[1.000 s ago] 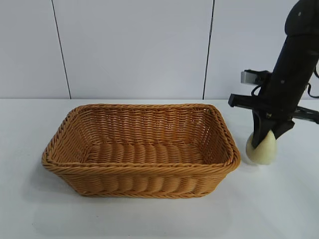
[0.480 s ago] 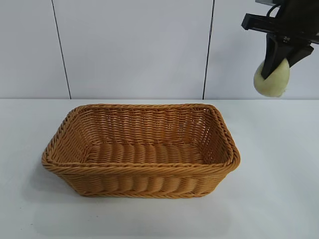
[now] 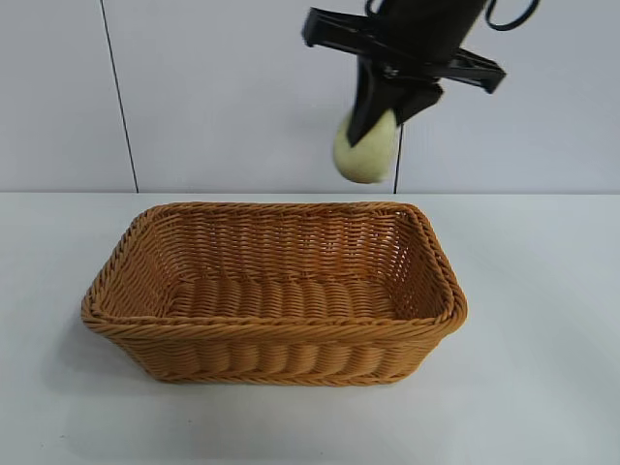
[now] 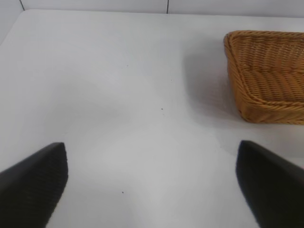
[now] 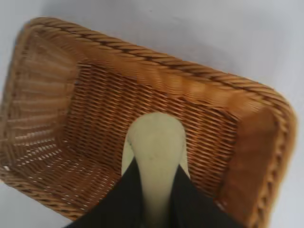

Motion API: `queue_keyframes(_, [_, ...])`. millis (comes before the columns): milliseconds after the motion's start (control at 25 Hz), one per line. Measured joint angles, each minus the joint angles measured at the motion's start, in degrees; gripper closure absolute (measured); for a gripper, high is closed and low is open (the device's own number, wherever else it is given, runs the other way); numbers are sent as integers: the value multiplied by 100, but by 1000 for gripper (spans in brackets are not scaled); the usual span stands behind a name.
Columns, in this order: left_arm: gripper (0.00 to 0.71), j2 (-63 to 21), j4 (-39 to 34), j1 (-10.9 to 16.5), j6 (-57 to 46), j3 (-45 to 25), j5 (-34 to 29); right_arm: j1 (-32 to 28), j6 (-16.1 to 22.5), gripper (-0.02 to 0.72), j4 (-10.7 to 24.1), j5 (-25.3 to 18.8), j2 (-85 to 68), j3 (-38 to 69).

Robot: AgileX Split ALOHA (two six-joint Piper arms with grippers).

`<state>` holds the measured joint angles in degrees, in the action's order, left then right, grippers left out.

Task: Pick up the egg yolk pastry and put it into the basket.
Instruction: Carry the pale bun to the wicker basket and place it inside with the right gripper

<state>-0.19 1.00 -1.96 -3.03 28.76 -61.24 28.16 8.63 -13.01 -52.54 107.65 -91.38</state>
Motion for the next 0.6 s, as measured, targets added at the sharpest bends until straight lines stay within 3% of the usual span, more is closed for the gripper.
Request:
queue_keyframes(160, [18,0,0,0,0,0,0,366,203,626,0,408,26,0])
queue_keyframes(600, [18,0,0,0,0,0,0,560,344,626,-71,596,1205,0])
